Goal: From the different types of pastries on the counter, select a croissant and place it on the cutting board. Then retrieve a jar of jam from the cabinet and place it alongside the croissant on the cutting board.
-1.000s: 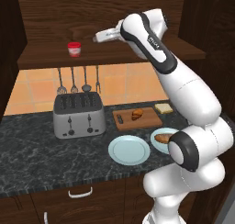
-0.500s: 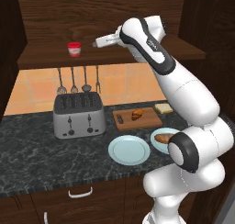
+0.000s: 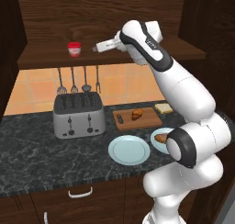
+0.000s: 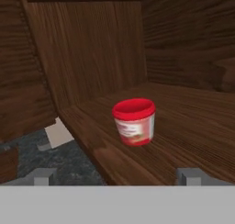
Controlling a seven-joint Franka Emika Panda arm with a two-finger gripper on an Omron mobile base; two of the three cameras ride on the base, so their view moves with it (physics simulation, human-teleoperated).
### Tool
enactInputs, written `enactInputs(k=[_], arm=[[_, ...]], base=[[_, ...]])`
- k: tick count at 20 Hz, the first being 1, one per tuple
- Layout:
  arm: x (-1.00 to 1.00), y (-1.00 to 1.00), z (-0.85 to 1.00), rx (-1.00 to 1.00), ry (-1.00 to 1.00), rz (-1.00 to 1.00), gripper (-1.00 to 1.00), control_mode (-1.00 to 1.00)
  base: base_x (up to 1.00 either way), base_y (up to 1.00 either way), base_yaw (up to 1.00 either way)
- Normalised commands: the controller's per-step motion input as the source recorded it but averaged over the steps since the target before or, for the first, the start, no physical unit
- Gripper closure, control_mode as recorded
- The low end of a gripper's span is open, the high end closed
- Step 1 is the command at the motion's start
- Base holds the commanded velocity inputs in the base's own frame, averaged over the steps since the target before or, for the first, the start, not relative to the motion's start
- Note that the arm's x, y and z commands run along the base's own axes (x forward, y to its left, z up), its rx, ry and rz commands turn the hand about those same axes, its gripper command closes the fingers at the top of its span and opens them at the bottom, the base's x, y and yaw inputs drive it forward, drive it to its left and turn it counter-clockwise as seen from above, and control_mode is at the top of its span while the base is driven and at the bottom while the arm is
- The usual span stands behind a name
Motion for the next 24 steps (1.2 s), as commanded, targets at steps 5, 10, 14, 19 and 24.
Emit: enactInputs(k=[5, 10, 14, 19, 24], arm=[[0.08, 0.01, 0.06, 0.0, 0.05, 0.01, -1.0, -1.0], [0.21, 0.0, 0.32, 0.0, 0.06, 0.02, -1.0, -1.0], [0.2, 0.0, 0.09, 0.0, 0.04, 0.03, -1.0, -1.0], [0.2, 0.04, -0.01, 0.0, 0.0, 0.02, -1.0, -1.0], [0.3, 0.0, 0.0, 0.0, 0.0, 0.01, -1.0, -1.0]], base=[[0.0, 0.0, 0.0], [0.0, 0.0, 0.0], [0.0, 0.0, 0.0], [0.0, 0.0, 0.0], [0.0, 0.0, 0.0]])
